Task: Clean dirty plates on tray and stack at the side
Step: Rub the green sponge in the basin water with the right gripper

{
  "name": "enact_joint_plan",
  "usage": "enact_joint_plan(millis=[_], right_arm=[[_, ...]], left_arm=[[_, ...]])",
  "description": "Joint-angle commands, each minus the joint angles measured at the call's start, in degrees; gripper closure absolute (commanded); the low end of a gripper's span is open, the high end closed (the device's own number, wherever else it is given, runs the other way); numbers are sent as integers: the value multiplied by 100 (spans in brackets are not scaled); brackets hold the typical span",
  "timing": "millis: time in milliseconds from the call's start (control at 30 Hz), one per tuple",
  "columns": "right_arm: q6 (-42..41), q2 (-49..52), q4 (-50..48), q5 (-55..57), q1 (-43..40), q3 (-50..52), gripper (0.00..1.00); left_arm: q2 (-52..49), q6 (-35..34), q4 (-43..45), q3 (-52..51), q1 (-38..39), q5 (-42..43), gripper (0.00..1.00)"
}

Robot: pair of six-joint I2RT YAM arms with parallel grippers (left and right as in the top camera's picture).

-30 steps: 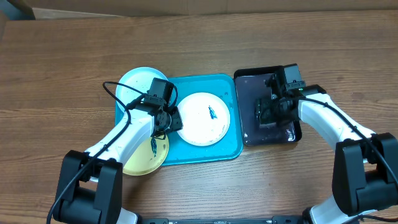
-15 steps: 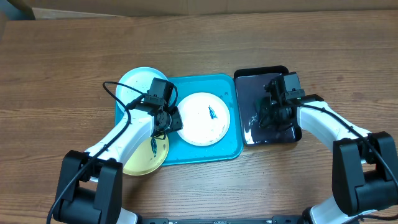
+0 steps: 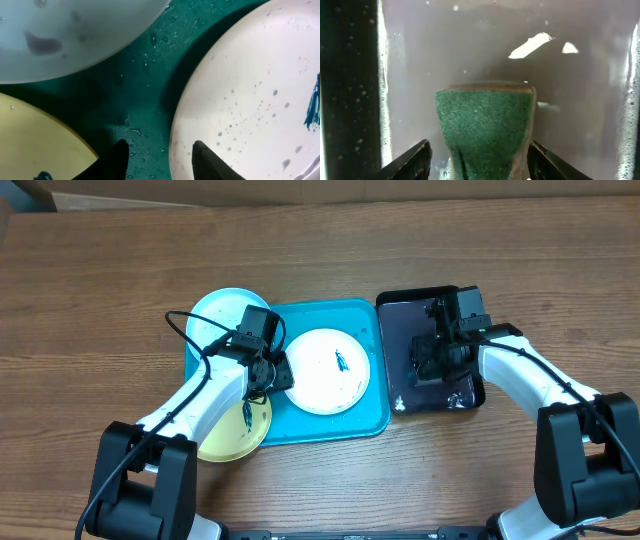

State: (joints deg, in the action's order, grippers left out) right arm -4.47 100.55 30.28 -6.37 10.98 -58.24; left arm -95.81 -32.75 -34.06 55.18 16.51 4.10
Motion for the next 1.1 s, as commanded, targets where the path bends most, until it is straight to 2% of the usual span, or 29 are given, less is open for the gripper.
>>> enact_joint_plan(millis=[0,167,300,333,367,400,433,467,500,567,633,667,733,800,833,900,1000,1067], right_arm=[[0,-4,-120,186,26,-85,37],[-4,284,-426,179,28,-85,40],[-7,297,-494,177,26,-85,60],[-4,297,-468,179,26,-85,78],[-4,297,-452,179,26,-85,81],[-7,297,-455,179,26,-85,80],[-7,297,-459,179,26,-87,75],[-7,297,-483,177,26,-87,55],[-7,297,-518,179,26,-87,40],[-4,297,-584,179,26,-87,30],[-4,297,-632,181,26,-87,30],[-4,297,-649,184,26,-87,34],[-4,299,-667,181,26,-87,47],[-4,299,-669,184,26,-87,65],[-4,299,-669,184,26,-87,71],[-7,299,-667,181,26,-87,71],[-9,293,-664,175,26,-105,65],[-7,236,-562,68,26,-214,47]], left_arm=[[-46,83,7,122,17,0,57],[-46,83,7,122,17,-2,57],[-46,83,4,122,17,-2,57],[-46,83,4,122,17,-2,57],[-46,83,4,122,17,-2,57],[-46,83,7,122,17,-4,57],[-46,83,9,122,17,-2,57],[-46,83,11,122,17,-2,57],[-46,83,15,122,17,-2,57],[-46,83,24,122,17,-2,57],[-46,83,24,122,17,-2,57],[-46,83,22,122,17,-2,57],[-46,83,22,122,17,-2,57],[-46,83,22,122,17,0,57],[-46,83,20,122,17,0,57],[-46,83,20,122,17,0,57],[-46,83,13,122,17,0,57],[-46,83,-4,122,17,0,56]])
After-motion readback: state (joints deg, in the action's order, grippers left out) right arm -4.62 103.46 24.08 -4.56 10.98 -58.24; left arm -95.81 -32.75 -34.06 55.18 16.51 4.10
